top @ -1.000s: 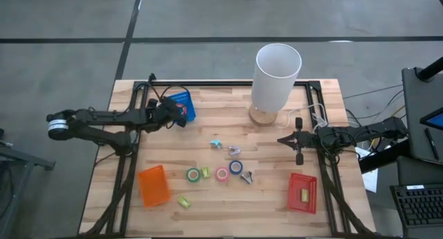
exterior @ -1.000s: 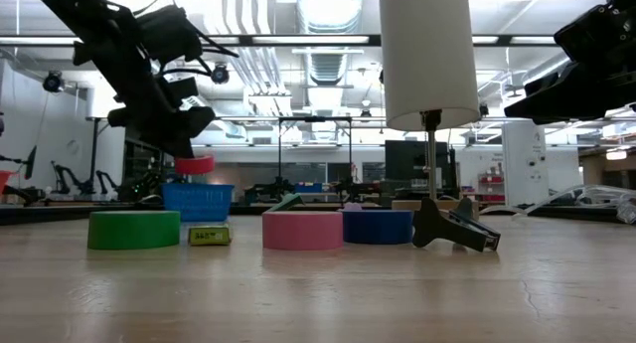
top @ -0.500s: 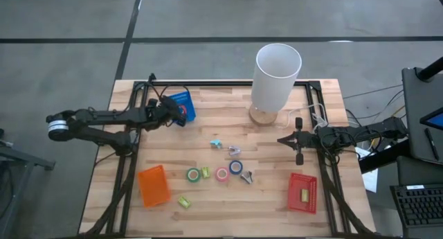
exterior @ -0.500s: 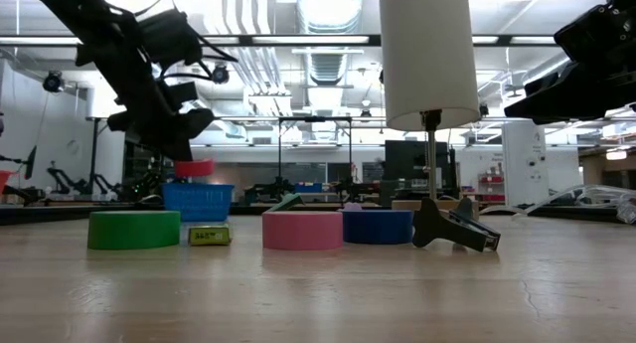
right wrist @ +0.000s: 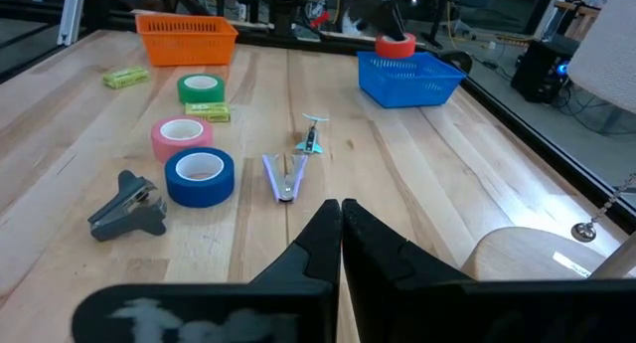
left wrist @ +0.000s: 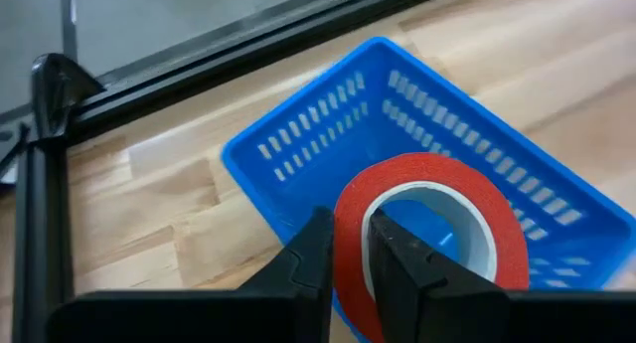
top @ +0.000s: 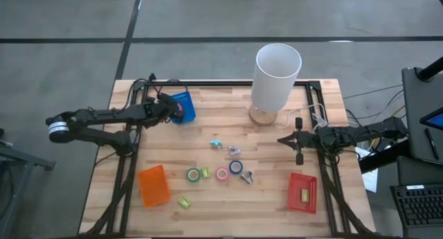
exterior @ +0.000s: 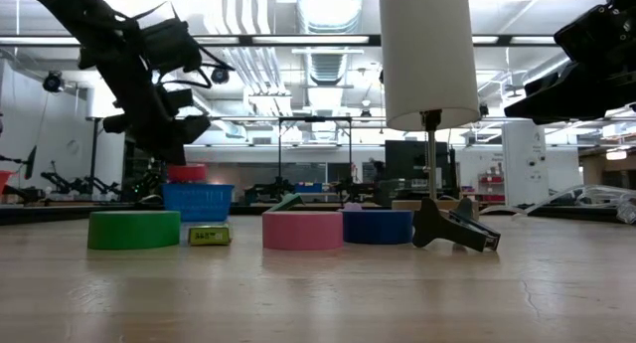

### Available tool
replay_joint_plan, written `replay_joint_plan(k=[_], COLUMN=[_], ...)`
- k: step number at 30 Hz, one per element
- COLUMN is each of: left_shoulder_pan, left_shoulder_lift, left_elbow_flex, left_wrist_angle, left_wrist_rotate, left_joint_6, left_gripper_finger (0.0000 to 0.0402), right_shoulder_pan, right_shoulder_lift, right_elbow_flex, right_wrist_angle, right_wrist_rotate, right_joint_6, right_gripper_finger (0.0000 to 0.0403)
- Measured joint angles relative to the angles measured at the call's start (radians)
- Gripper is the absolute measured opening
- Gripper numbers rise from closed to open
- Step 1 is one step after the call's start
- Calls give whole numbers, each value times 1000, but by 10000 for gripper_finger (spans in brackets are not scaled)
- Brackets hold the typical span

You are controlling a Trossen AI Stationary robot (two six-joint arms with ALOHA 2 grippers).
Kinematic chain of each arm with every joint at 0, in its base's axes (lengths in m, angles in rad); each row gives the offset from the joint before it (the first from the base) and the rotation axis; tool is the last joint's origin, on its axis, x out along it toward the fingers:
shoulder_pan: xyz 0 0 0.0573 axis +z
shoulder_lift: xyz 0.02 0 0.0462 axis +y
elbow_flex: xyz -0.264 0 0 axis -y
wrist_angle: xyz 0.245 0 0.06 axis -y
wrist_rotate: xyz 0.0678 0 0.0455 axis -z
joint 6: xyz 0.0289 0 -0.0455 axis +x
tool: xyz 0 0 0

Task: Pick and place Stapler, Stapler remover, tape
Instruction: Put the red tape into the blue basket

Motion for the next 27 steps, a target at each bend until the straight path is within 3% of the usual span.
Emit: replay_joint_plan(k=[10,21,27], left_shoulder_pan=[124,135,135], left_shoulder_lift=[86,219,205], left_elbow_flex=[0,0,0], left_wrist_angle=[27,133,133], left_wrist_rotate=[68,109,115], left_joint_6=[40,73,81], left_gripper_finger=[51,52,92], right_shoulder_pan=[0,0,0], right_shoulder_lift=[0,0,0], right_elbow_flex=[0,0,0], right_wrist_angle=[0,0,0], right_wrist_rotate=[0,0,0], right_joint_6=[0,0,0], right_gripper_finger=[9,9,9])
